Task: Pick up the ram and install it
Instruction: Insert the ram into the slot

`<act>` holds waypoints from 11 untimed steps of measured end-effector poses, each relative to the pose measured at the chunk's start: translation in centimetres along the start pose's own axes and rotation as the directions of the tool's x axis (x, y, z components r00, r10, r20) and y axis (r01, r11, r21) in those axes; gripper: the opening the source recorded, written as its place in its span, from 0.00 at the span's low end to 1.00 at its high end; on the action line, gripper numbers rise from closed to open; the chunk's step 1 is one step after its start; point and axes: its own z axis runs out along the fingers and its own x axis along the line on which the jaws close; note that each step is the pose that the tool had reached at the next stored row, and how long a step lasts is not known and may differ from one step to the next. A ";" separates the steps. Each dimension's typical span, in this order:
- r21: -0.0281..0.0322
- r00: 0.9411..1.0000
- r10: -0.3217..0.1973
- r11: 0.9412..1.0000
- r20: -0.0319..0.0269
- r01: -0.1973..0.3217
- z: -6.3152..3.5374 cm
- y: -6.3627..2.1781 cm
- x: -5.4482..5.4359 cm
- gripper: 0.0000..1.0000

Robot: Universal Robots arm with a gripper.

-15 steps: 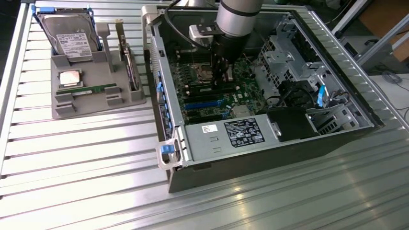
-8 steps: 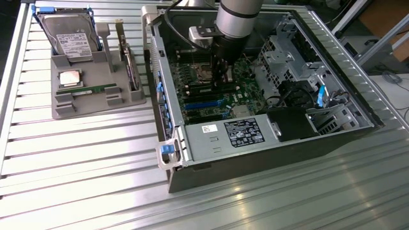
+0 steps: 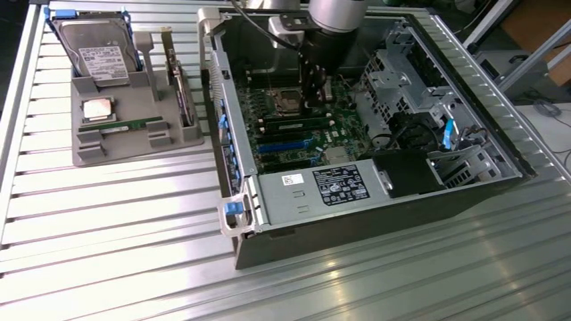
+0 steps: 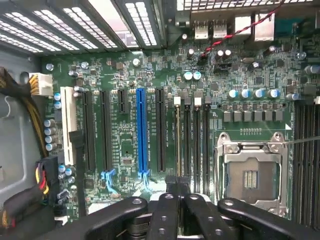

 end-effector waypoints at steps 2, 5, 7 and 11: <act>-0.015 1.000 -0.001 1.000 0.000 0.001 0.04 -1.65 0.0 0.11; -0.021 1.000 -0.002 1.000 0.000 0.002 0.08 -3.52 -0.1 0.11; -0.028 1.000 -0.003 1.000 -0.001 0.003 0.08 -4.97 -0.1 0.11; -0.032 1.000 -0.003 0.999 -0.001 0.003 -0.14 -7.43 -0.2 0.11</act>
